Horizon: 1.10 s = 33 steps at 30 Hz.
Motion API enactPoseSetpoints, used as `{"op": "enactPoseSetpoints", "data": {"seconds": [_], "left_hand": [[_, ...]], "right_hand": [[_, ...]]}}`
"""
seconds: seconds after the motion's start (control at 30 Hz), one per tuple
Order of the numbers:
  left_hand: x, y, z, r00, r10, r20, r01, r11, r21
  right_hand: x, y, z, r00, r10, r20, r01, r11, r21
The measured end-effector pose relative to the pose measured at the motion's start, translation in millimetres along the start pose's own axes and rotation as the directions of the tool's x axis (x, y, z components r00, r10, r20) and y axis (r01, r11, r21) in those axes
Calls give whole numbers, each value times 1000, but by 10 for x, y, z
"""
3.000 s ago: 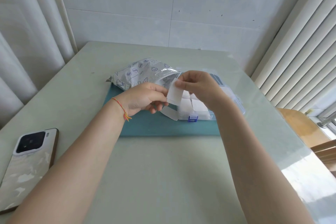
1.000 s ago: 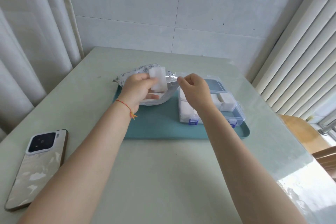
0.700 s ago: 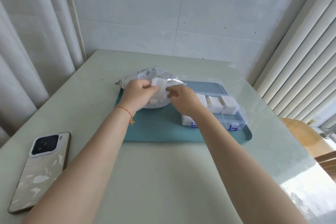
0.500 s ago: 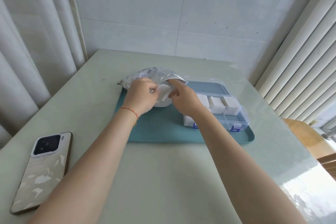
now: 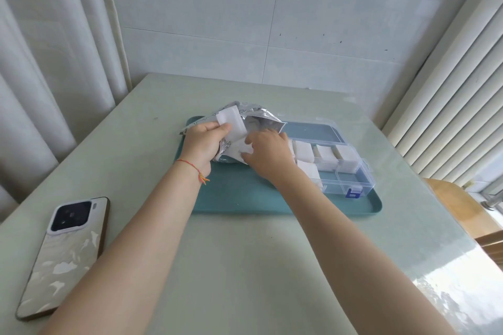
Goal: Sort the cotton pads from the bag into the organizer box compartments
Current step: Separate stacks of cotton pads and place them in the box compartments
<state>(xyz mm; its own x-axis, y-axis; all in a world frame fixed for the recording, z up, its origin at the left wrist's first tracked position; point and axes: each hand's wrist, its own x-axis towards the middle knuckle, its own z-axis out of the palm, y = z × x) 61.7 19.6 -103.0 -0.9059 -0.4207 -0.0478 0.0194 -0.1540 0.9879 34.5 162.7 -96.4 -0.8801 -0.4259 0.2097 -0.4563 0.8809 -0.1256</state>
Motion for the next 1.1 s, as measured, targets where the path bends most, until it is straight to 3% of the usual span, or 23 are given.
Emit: {"op": "enactPoseSetpoints", "data": {"seconds": [0.13,0.33,0.57,0.63,0.77,0.87,0.97,1.03,1.1], "left_hand": [[-21,16,3,1000,-22,17,23,999,-28],[-52,48,10,1000,-1,22,2,1000,-24],[-84,51,43,1000,20,5,-20,1000,18],[-87,57,47,1000,23,6,-24,999,36],[-107,72,63,999,33,2,-33,996,89],[-153,113,90,999,48,2,-48,987,151],[-193,168,114,993,119,22,-120,956,268],[-215,226,131,969,244,38,-238,882,406],[-264,317,127,952,290,93,-301,845,442]], "right_hand": [[77,-94,83,1000,14,22,-8,966,-257],[172,-94,31,1000,19,9,-16,964,-264],[127,105,-132,988,141,-61,-139,990,25],[65,153,-226,976,186,-112,-157,960,230],[-98,280,-500,955,295,-16,-195,669,718],[-180,399,-631,939,337,65,-233,487,842],[-216,422,-665,956,269,120,-209,330,921],[-229,397,-656,966,227,127,-196,312,930],[-244,360,-652,979,175,101,-160,365,917]]}}
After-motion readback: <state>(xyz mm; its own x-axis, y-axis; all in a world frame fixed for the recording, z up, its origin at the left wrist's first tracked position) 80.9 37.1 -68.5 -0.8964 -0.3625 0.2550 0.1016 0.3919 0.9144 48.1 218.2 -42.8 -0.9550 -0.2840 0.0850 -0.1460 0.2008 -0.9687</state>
